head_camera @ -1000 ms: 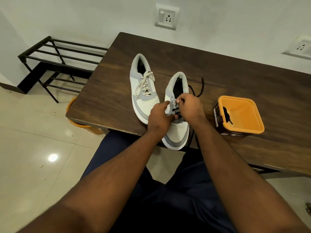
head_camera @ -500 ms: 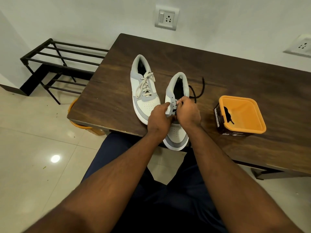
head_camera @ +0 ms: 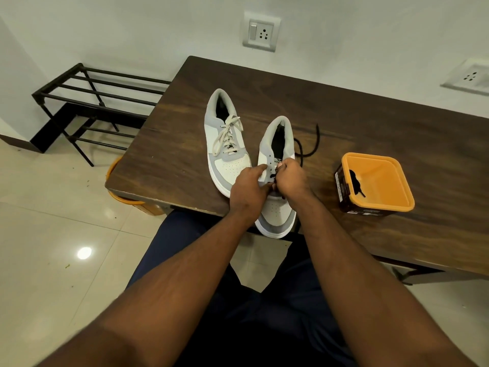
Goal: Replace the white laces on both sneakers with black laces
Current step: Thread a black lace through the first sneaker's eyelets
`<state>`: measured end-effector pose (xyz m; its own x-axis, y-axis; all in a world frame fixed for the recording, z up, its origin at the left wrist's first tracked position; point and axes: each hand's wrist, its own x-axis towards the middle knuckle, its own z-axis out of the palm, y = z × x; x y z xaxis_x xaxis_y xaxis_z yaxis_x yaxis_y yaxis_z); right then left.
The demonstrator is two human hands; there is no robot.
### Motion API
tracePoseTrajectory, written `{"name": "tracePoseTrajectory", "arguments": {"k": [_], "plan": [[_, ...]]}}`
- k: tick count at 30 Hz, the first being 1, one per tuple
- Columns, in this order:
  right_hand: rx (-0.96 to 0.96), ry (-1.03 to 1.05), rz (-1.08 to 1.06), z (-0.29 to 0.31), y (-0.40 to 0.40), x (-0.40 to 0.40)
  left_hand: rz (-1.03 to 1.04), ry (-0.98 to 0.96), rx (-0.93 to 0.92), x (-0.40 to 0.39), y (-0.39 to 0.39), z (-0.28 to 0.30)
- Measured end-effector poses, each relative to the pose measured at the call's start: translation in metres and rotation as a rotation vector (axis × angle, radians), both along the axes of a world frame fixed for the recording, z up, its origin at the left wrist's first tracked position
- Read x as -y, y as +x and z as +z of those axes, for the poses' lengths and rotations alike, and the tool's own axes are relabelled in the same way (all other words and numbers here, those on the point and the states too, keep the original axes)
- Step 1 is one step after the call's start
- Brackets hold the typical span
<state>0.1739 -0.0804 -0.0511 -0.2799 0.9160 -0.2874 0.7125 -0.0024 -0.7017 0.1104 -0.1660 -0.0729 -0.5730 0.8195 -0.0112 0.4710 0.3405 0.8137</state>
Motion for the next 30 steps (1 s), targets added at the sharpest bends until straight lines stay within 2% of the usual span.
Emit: {"name": "tracePoseTrajectory", "arguments": {"k": [9,14,17,20,22,24,27,30], "plan": [[-0.251,-0.349,-0.174,0.006,-0.001,-0.003,-0.04,-0.052,-0.019,-0.002,-0.002,-0.001],[-0.311,-0.486,-0.254,0.019,0.006,-0.003,-0.034,-0.043,0.003,-0.003,-0.002,-0.002],[-0.3,-0.396,-0.265,0.012,0.001,-0.001,-0.037,-0.04,0.013,-0.003,-0.002,-0.001],[-0.035,-0.059,-0.167,0.002,-0.004,0.009,-0.012,-0.029,0.016,-0.002,-0.002,0.0],[0.082,0.072,-0.131,-0.002,-0.002,0.015,-0.009,-0.027,0.02,-0.002,-0.003,0.0],[0.009,0.05,-0.136,-0.005,-0.004,0.014,-0.008,-0.033,0.02,-0.003,-0.003,-0.001],[-0.203,-0.113,-0.226,-0.012,-0.007,0.004,-0.016,-0.037,0.017,-0.005,-0.003,-0.001],[-0.292,-0.235,-0.258,-0.009,-0.006,0.003,-0.021,-0.047,0.015,-0.004,-0.004,-0.001]]}}
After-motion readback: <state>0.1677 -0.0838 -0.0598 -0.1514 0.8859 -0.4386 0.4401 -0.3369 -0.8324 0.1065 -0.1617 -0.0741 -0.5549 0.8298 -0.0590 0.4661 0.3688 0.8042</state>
